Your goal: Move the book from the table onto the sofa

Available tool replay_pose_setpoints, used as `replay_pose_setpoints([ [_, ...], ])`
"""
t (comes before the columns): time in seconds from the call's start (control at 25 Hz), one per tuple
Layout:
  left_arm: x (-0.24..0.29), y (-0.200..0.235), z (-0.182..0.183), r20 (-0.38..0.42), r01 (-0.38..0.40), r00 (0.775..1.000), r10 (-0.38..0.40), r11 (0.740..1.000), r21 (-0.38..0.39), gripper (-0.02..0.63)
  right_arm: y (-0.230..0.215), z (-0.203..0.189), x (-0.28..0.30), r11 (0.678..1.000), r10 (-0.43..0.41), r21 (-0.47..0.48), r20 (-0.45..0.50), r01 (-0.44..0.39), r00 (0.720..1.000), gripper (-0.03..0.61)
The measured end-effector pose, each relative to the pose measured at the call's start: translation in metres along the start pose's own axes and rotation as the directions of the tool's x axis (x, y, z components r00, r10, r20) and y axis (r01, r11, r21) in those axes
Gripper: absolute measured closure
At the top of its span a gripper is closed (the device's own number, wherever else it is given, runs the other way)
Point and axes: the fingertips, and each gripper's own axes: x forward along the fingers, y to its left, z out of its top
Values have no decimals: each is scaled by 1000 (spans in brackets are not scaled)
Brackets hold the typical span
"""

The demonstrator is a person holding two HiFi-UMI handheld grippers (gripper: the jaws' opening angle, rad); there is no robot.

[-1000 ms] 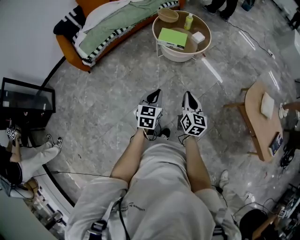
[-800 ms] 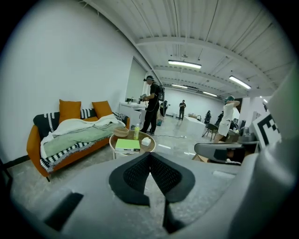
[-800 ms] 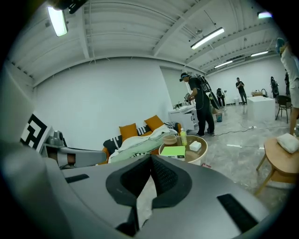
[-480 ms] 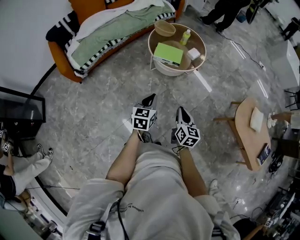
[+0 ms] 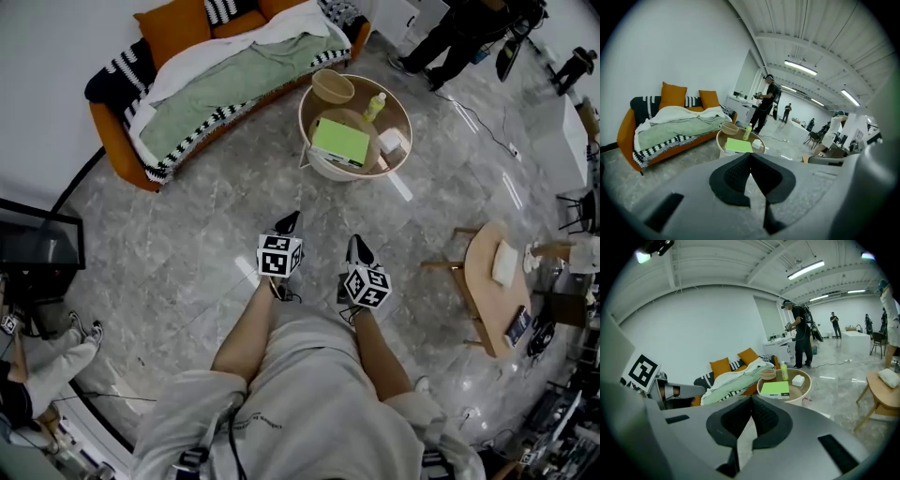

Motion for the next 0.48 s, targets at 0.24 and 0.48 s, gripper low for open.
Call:
replay_pose_setpoints([
  [0.24, -7, 53, 9, -26, 11, 1000, -10, 1000, 19, 604, 41, -5, 39, 994, -2, 111, -10, 3, 1000, 574],
  [0.48, -3, 106, 16, -19, 34, 999, -36, 994, -106, 604, 45, 13, 55, 982, -68, 180, 53, 57, 996, 574],
])
